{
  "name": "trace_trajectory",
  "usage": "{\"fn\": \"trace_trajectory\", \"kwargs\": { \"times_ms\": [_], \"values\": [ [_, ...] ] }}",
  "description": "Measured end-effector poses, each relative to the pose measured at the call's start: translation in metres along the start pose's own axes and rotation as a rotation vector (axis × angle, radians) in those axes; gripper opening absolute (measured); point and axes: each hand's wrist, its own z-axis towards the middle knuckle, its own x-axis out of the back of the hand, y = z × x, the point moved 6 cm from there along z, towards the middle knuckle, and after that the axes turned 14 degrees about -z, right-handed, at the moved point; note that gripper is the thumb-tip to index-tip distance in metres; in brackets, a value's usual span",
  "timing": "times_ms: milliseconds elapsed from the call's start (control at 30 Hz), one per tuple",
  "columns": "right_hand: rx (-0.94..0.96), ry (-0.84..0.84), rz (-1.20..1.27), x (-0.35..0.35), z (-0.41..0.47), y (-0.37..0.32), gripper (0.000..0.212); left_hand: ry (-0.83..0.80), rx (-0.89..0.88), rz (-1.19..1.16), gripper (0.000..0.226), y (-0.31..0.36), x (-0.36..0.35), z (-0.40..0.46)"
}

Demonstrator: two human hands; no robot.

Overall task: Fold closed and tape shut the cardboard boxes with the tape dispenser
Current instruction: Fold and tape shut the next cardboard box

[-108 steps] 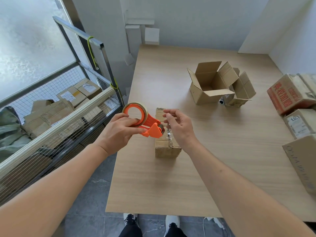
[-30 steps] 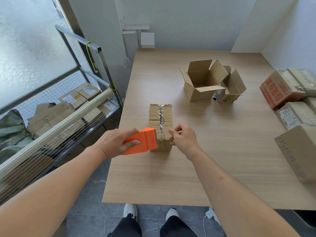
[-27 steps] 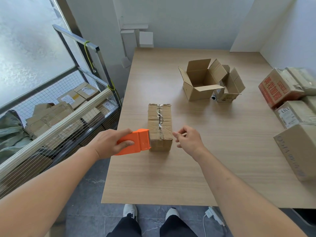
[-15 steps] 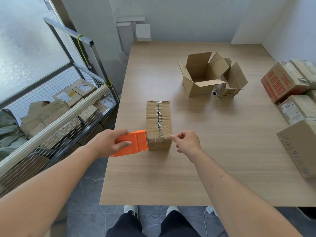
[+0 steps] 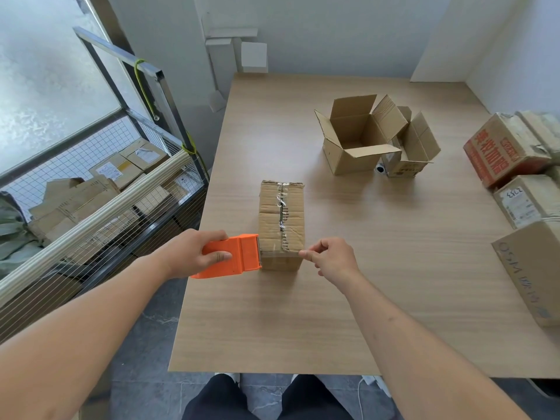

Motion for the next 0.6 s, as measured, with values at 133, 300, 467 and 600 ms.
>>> {"fn": "trace_trajectory", "kwargs": {
  "times_ms": [133, 300, 467, 600],
  "values": [
    [-0.029, -0.026, 0.014, -0.001, 0.001, 0.004, 0.021, -0.031, 0.035, -0.027, 0.02, 0.0, -0.003, 0.002],
    [-0.075, -0.025, 0.025, 0.001, 0.004, 0.008, 0.036, -0.037, 0.052, -0.063, 0.013, 0.006, -0.001, 0.004],
    [-0.1, 0.066, 0.054, 0.006, 0.002, 0.009, 0.057, -0.056, 0.08, -0.058, 0.013, 0.01, 0.001, 0.006],
    [0.379, 0.223, -0.182, 0.012, -0.011, -0.029, 0.025, -0.052, 0.076, -0.063, 0.013, 0.011, 0.0, 0.007]
  ]
}}
